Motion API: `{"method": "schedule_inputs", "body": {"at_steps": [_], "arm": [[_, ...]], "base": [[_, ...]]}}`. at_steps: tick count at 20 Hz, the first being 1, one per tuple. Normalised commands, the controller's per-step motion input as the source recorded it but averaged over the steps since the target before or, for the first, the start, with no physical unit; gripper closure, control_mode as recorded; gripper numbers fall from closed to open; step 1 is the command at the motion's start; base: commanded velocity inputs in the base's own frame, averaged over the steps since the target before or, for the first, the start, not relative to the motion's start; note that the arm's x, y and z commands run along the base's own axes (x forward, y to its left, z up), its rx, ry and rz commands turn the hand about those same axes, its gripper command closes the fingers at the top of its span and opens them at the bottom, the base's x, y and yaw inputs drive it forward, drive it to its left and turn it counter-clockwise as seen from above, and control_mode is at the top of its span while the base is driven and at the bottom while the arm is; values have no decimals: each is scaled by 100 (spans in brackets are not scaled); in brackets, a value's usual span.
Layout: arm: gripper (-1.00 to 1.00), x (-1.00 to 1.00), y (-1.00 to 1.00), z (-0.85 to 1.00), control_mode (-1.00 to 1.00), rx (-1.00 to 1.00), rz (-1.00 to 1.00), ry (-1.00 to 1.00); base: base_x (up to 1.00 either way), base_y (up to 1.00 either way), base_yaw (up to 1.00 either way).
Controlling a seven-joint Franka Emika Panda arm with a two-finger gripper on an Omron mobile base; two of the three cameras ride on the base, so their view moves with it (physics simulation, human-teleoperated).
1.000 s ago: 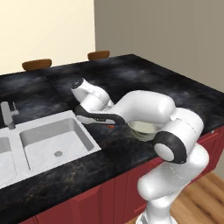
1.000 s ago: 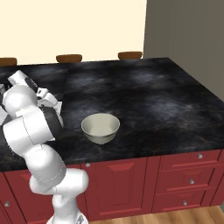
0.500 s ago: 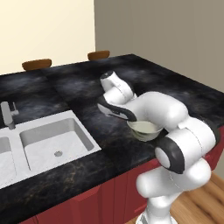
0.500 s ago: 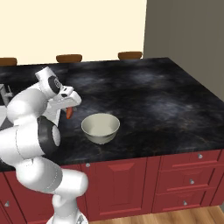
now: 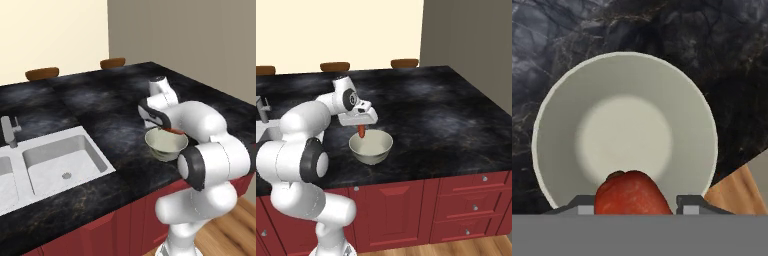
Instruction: Pick the mushrooms from the cabinet and place them in one bowl. Pick the carrot from the sink and place it in the other bowl.
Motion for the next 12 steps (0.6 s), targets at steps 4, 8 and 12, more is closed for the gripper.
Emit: {"method": "schedule_inputs", "body": {"at_steps": [4, 8, 12], "arm": [[100, 1, -31, -4, -100, 9, 2, 0], [100, 0, 0, -6, -100, 0, 0, 0], [100, 27, 0, -18, -100, 2, 0, 0]], "base": [[0, 0, 0], [0, 0, 0], [0, 0, 0]]}}
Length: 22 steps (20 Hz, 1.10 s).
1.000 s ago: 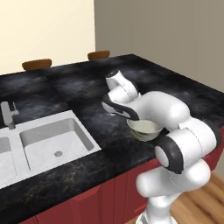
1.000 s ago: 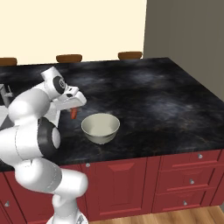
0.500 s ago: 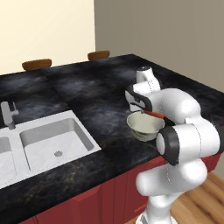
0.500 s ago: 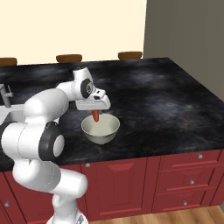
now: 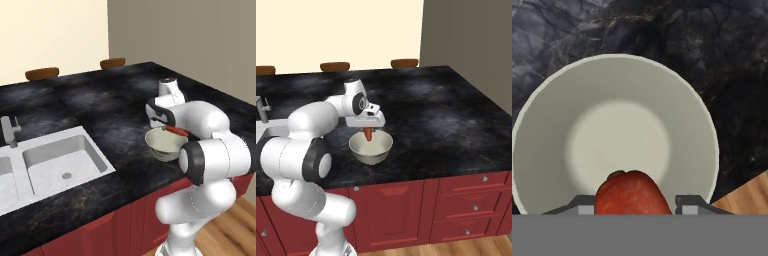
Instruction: Pick the mushrooms from the cabinet and place them in one bowl. Pick the carrot from the sink and place it in the other bowl.
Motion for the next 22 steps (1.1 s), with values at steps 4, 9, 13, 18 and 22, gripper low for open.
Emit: {"method": "schedule_inputs", "body": {"at_steps": [4, 9, 13, 18, 22], "arm": [[100, 40, 0, -26, -100, 0, 0, 0], [100, 29, -1, -36, -100, 0, 0, 0], [100, 23, -6, -33, -100, 3, 0, -1], [100, 19, -4, -31, -100, 5, 0, -2], [100, 24, 0, -30, -100, 5, 0, -4]], "base": [[0, 0, 0], [0, 0, 0], [0, 0, 0], [0, 0, 0], [0, 0, 0]]}}
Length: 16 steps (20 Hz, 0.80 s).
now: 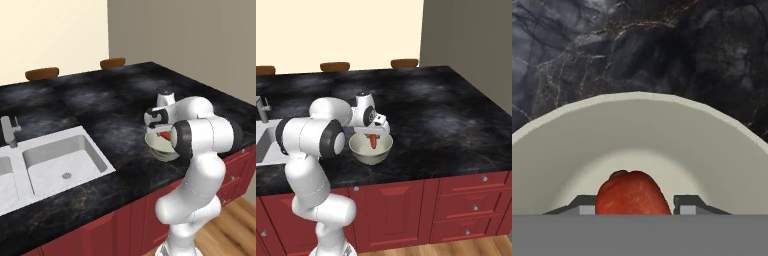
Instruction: Pick the mushrooms from the cabinet and place them in one bowl. Pick the carrot from the sink and place it in the other bowl.
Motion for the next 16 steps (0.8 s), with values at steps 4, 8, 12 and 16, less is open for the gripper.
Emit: {"method": "schedule_inputs", "body": {"at_steps": [4, 8, 12, 16], "arm": [[100, 20, -2, -41, -100, 3, 0, -2], [100, 14, -4, -41, -100, 5, 0, -3], [100, 13, 0, -21, -100, 2, 0, -4], [-100, -9, -27, -8, -100, 7, 0, -6]], "base": [[0, 0, 0], [0, 0, 0], [0, 0, 0], [0, 0, 0]]}}
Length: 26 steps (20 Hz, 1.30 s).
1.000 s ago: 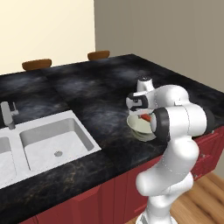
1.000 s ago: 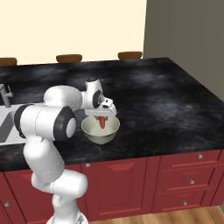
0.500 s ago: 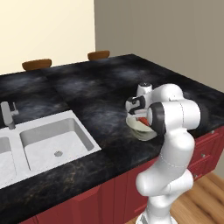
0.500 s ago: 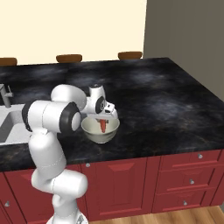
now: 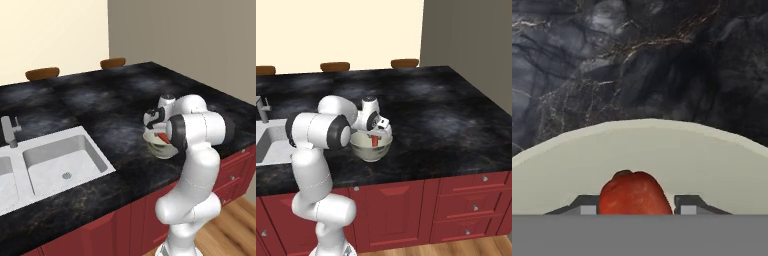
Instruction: Pick the mushrooms from the cabinet and place them in one bowl. Pick the carrot from the sink and place it in the other bowl.
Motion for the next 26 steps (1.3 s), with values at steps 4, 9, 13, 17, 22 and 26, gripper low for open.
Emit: {"method": "schedule_inputs", "body": {"at_steps": [4, 9, 13, 17, 22, 26], "arm": [[-100, -26, -29, 28, -100, 12, -2, -3], [-100, -16, 4, 65, -100, 7, -5, 0], [-100, -30, 16, 100, -100, 4, -2, 4], [-100, -83, 0, 93, -100, -1, 2, 9], [-100, -100, 2, 52, -100, -7, 5, 3], [-100, -100, 2, 0, -100, -6, 11, 0]], "base": [[0, 0, 0], [0, 0, 0], [0, 0, 0], [0, 0, 0], [0, 0, 0], [0, 0, 0]]}}
